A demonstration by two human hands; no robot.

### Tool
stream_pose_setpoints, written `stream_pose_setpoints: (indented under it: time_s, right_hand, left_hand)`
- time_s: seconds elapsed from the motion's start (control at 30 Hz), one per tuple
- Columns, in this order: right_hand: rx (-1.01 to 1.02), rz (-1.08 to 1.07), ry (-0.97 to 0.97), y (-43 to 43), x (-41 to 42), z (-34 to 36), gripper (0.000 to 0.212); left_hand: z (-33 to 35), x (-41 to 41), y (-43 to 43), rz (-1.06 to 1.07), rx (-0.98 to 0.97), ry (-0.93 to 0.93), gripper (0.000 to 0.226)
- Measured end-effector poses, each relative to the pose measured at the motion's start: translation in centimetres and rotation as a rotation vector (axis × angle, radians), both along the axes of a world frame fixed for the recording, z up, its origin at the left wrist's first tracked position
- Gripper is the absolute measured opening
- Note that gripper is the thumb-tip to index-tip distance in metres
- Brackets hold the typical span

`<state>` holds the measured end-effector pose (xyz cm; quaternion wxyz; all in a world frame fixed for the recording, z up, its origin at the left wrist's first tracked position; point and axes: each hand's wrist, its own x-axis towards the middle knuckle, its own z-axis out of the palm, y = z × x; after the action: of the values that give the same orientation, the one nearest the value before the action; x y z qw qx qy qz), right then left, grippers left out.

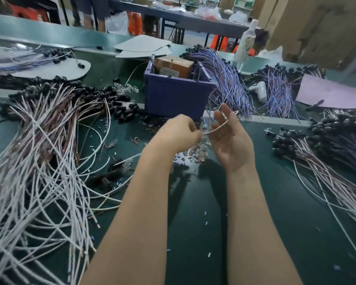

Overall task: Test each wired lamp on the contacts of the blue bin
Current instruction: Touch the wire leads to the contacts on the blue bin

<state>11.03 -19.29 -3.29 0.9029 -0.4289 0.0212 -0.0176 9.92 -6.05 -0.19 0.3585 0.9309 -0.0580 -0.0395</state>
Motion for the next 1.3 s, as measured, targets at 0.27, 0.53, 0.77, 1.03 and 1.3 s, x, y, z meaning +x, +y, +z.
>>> stream_pose_setpoints:
  time_s: [0.27, 0.53, 0.77, 1.03, 1.3]
  right_hand:
    - [-0.736, -0.079, -0.09, 2.3, 0.1, -0.9, 0.023]
    - [-1.268, -0.041, -0.122, 2.4, 0.1, -1.5, 0.02]
    - [-1.376, 0.018, -0.102, 2.8, -0.5, -1.2, 0.021]
    - [-1.117, -0.121, -0.033, 2.5, -0.2, -1.3, 0.02]
    - [0.207, -0.18, 0.069, 2.2, 0.4, -0.5, 0.021]
  left_hand:
    - [-1.1, 0.8, -0.6, 0.229, -0.446, -0.326, 0.037]
    - [-2.5, 1.4, -1.5, 0.272, -1.116, -0.069, 0.06]
    - [-3.2, 1.5, -0.9, 0.208, -1.389, -0.021, 0.025]
    - [-3.3, 0.8, -2.2, 0.082, -1.048, -0.149, 0.024]
    - [-4.0, 1.1, -2.3, 0.266, -0.519, -0.313, 0.045]
